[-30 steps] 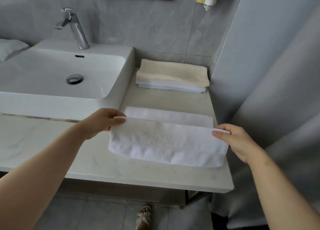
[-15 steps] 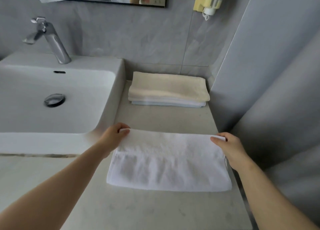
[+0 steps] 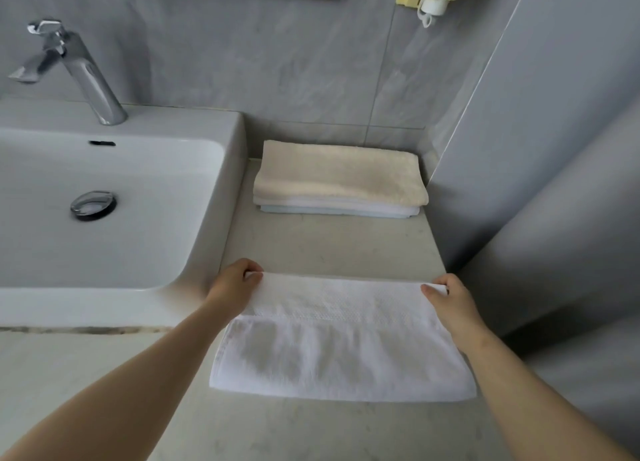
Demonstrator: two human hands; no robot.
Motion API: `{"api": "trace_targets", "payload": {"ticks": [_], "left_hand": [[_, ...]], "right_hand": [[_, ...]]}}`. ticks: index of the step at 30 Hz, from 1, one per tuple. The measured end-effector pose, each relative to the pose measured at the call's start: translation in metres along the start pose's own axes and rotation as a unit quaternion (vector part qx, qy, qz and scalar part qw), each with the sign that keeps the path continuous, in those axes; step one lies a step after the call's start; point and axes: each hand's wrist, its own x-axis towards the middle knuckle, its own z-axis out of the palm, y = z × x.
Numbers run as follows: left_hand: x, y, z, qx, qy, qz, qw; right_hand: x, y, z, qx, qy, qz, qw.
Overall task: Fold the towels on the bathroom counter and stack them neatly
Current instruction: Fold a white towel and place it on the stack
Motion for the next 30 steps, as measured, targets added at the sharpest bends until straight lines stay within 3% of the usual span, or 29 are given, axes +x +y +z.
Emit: {"api": "trace_targets", "payload": {"ticks": [13,20,24,27,29,30], "left_hand": [[0.006,0.001,0.006,0.065,0.023,0.053,0.996],[0.006,-0.001,0.015,0.148,0.055,0.032,0.987],[-0.009,0.009,0.025,0.255,0.113,0.002,0.96],[-0.02,0.019,0.049,0.306,0.164,0.152,0.926],[-0.035,0.029,0.07,0.313,0.099,0.253,0.91],[-0.045,0.035,0.078,0.324,0.035,0.249,0.912]], "right_hand": [[0.002,0.004,0.001,-0.11,0.01,-0.076,0.991],[0.006,0.004,0.01,-0.19,0.025,-0.061,0.98],[-0.001,0.002,0.021,-0.293,0.14,-0.102,0.94],[-0.017,-0.013,0.053,-0.297,0.18,-0.249,0.904],[-0.033,-0.017,0.086,-0.313,0.093,-0.33,0.886],[-0.041,-0.016,0.1,-0.332,0.037,-0.336,0.88]]}}
